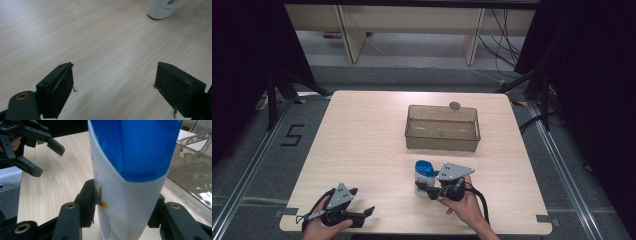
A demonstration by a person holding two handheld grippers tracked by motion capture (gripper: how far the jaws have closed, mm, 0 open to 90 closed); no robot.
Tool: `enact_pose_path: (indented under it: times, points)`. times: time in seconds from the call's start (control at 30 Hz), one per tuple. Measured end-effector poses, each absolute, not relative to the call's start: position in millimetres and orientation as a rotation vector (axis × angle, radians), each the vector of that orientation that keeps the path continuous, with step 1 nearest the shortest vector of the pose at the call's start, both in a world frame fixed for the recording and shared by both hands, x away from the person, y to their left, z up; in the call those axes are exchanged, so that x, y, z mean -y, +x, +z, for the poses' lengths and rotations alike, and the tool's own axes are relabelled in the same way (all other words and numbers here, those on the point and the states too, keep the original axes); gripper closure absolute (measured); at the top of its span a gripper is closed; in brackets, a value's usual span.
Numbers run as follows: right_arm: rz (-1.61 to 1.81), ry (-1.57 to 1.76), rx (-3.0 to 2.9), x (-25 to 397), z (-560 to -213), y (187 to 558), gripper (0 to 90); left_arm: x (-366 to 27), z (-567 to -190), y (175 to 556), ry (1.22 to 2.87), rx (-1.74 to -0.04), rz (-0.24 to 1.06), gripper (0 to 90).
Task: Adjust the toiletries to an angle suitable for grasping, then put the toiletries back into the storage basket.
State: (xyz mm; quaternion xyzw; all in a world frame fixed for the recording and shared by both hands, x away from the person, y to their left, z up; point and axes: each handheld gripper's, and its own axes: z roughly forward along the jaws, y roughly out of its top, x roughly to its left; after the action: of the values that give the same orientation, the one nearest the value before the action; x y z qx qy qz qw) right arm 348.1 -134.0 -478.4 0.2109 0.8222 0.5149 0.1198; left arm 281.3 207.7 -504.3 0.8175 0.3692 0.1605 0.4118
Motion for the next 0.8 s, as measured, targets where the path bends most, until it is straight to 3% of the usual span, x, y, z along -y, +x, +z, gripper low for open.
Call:
enact_pose_path:
  times: [0.8]
  points:
    - [1.495, 0.687, -2.3, 150, -458, 357, 54.0, -209, -506, 281, 2.041, -0.936, 0.416, 14.8]
